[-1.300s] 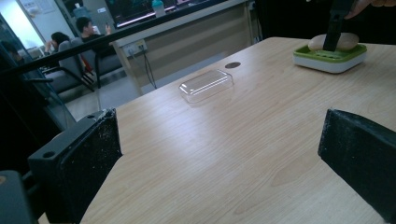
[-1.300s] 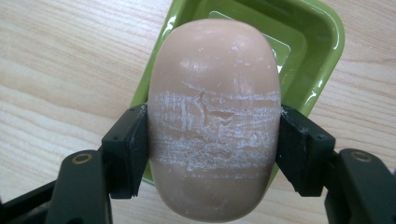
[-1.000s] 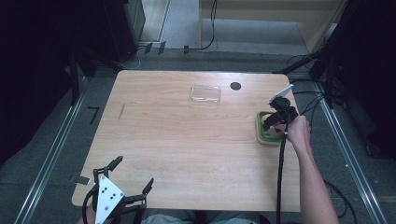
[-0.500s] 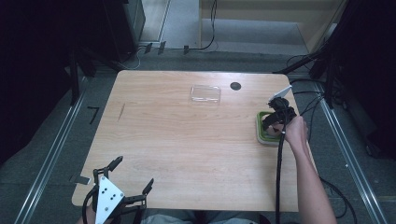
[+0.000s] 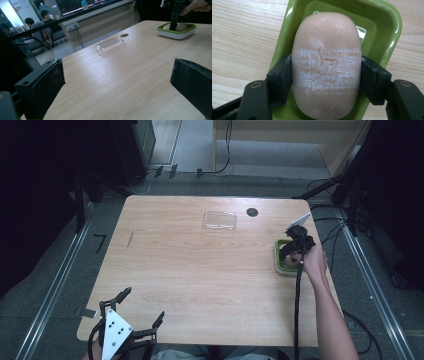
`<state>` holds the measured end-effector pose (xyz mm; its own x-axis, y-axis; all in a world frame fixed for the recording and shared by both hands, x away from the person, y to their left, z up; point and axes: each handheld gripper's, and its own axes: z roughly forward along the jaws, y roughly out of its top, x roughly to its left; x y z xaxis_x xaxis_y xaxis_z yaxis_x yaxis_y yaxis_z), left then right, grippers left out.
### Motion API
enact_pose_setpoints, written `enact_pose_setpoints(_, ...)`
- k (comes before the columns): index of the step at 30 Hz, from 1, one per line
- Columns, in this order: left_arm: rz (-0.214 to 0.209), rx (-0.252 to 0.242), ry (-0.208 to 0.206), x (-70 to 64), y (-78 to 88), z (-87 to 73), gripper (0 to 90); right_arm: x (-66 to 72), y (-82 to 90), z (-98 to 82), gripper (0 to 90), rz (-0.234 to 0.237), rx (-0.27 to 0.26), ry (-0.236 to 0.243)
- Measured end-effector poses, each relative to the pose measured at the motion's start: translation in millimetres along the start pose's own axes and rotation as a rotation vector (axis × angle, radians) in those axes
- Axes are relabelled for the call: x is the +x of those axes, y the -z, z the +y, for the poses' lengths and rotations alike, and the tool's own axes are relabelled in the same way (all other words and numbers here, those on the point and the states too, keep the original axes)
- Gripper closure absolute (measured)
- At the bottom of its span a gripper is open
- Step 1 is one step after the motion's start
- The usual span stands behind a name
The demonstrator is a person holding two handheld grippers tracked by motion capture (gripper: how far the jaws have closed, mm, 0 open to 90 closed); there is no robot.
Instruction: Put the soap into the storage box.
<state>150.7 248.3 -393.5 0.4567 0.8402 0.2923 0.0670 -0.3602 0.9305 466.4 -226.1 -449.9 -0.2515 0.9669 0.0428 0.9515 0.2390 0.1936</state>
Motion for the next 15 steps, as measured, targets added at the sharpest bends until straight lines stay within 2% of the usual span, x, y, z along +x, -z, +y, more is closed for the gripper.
enact_pose_setpoints(10, 0.000, 0.000, 0.000, -0.1, 0.1, 0.0, 0.0, 1.0, 0.4, -0.1, 32.8, 0.004, 0.003, 0.010)
enact_pose_setpoints(15, -0.002, 0.000, -0.001, -0.4, -0.1, 0.1, 0.0, 3.6, 5.5, -0.1, 31.4, -0.010, -0.007, 0.025)
